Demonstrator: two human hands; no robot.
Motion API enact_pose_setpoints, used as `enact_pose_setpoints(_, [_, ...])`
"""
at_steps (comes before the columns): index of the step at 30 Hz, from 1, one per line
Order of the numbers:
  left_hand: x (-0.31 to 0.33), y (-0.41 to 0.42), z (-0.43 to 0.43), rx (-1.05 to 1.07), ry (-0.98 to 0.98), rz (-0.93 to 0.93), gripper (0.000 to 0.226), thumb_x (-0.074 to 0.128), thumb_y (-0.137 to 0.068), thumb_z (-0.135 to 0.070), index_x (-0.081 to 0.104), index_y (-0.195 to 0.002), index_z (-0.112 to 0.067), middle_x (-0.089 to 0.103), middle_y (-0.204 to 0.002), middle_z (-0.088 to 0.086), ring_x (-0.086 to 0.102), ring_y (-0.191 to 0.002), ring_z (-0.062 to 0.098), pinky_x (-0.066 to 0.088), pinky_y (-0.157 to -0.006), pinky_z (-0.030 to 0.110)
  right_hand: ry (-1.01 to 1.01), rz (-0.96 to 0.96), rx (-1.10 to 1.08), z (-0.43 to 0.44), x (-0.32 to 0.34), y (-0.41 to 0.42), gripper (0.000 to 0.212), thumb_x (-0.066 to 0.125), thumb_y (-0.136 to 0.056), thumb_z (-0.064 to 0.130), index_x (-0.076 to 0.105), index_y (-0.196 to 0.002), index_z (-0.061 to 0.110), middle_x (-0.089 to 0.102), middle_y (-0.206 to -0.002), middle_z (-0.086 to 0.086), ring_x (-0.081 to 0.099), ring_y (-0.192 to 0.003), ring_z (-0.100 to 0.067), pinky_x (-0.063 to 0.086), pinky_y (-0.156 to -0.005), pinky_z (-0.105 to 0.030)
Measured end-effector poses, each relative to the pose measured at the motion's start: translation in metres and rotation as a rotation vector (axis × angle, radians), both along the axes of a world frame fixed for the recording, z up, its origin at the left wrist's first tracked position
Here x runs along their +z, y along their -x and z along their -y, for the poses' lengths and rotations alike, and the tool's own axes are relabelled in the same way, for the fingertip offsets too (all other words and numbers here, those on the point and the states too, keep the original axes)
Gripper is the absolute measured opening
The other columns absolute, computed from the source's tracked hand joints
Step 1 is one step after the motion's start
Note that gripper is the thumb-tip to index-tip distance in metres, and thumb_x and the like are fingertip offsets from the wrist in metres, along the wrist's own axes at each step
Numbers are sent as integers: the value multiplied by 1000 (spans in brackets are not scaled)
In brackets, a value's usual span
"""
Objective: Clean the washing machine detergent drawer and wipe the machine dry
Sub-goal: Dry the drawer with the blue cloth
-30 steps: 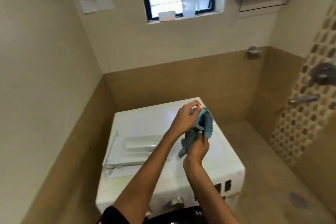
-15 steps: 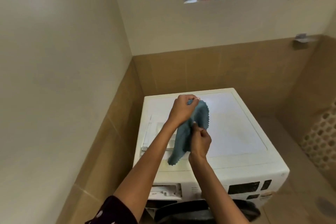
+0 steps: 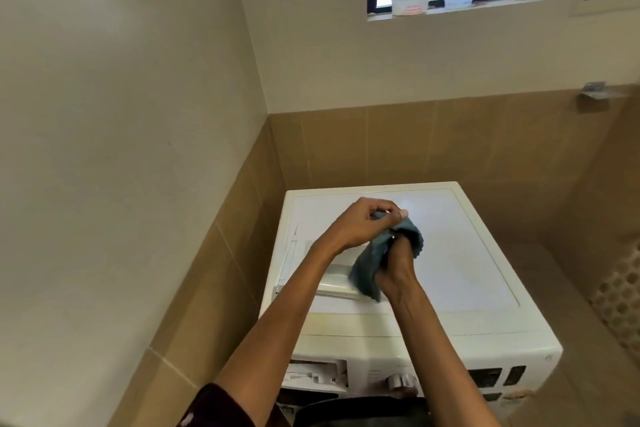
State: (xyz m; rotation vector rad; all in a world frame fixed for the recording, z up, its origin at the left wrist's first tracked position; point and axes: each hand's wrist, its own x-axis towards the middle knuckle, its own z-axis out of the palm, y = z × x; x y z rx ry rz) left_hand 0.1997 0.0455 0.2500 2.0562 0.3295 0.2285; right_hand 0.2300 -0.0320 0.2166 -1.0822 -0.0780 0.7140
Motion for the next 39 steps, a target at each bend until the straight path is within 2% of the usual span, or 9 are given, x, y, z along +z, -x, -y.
enact_pose_setpoints(2, [-4,3,-10,95,70,43,24,55,-92,-35,67,-101,-16,68,-100,15,63,-88,24,51,-77,29,-200,-47,11,4,1,-14,51,24,-101,35,56,-68,13,60,-52,-1,56,-48,-5,46,-47,-13])
enact_pose_setpoints(7, [-36,13,-50,434,18,2,29,54,-93,-30,62,-112,-11,66,-98,12,60,-77,14,48,-72,24,-115,63,-32,-3,-9,-36,43,13,-102,15,43,-71,17,49,-46,-9,53,-49,-7,43,-54,-16])
enact_pose_setpoints(15, [-118,56,-119,827,-141,-460,55,44,-94,-47,49,-125,-3,57,-124,18,55,-112,32,46,-93,38,222,350,-33,-10,-36,-62,38,45,-97,10,36,-133,6,47,-113,-8,49,-97,-15,40,-96,-36])
enact_pose_setpoints(19, [-134,51,-120,711,0,-563,74,26,-95,-57,33,-140,2,44,-140,22,44,-127,35,37,-103,38,477,586,193,-36,-80,-50,22,44,-93,1,51,-113,-7,49,-100,-9,46,-92,-20,41,-80,-29])
enact_pose_setpoints(22, [-141,45,-121,707,46,-560,79,22,-93,-61,32,-142,1,42,-142,21,45,-127,33,38,-103,37,408,684,292,-58,-104,-31,13,50,-81,20,56,-84,9,56,-76,-4,51,-72,-16,41,-60,-15])
enact_pose_setpoints(26, [-144,46,-120,707,93,-588,74,19,-94,-59,50,-126,0,61,-97,16,55,-81,20,39,-66,23,767,875,615,-103,-146,-26,32,45,-94,17,53,-119,-1,58,-119,-15,55,-108,-29,45,-93,-35])
enact_pose_setpoints(29, [-147,44,-120,713,129,-592,79,18,-95,-59,36,-139,4,41,-143,22,46,-126,31,38,-101,36,926,1139,723,-119,-153,-10,52,25,-94,34,53,-121,-1,56,-123,-16,53,-114,-29,38,-91,-31])
enact_pose_setpoints(33, [-149,44,-120,736,132,-604,78,17,-95,-59,34,-140,2,38,-146,20,40,-132,32,32,-107,37,930,1312,587,-121,-155,7,93,-7,-57,53,57,-112,13,61,-116,-9,54,-108,-25,35,-94,-34])
enact_pose_setpoints(39, [-154,44,-122,750,99,-598,76,18,-96,-57,32,-141,2,39,-145,20,40,-132,31,32,-107,36,918,1312,628,-125,-154,-6,52,12,-77,49,51,-72,15,67,-94,-12,61,-91,-28,41,-77,-31])
